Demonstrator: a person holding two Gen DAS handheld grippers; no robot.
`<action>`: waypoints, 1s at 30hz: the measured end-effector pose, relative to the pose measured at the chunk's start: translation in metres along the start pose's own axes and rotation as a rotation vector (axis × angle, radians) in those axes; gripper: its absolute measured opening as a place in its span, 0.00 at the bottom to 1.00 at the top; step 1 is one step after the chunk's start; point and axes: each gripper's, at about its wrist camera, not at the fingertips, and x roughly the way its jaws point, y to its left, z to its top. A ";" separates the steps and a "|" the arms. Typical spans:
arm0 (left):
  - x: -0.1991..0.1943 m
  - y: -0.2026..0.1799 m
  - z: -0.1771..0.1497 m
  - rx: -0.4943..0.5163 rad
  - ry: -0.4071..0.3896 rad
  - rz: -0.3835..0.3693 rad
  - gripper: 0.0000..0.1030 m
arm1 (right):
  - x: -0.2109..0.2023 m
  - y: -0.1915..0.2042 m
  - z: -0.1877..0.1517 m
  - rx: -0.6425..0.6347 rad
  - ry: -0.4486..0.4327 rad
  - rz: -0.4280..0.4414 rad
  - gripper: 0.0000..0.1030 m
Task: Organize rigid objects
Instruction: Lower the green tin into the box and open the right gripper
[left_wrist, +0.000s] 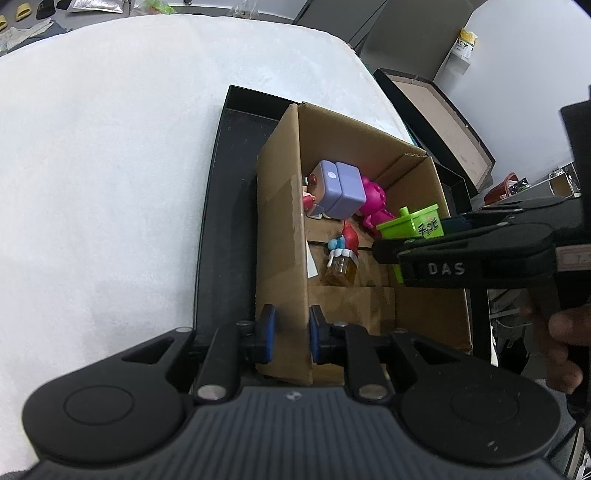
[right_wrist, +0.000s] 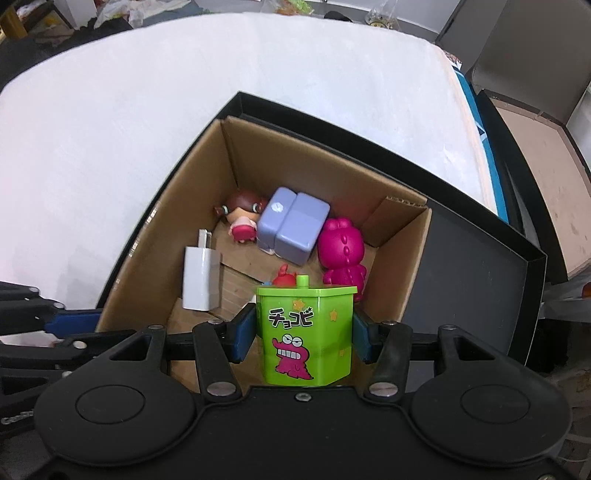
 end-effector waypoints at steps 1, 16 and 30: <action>0.001 0.000 0.000 0.000 0.002 0.001 0.17 | 0.003 0.000 -0.001 -0.004 0.005 -0.008 0.50; 0.001 -0.001 0.000 0.002 0.004 0.002 0.19 | 0.019 0.008 -0.004 -0.036 0.007 -0.062 0.53; -0.001 -0.003 -0.001 0.006 -0.001 0.021 0.18 | 0.001 0.000 -0.008 0.006 -0.032 -0.020 0.55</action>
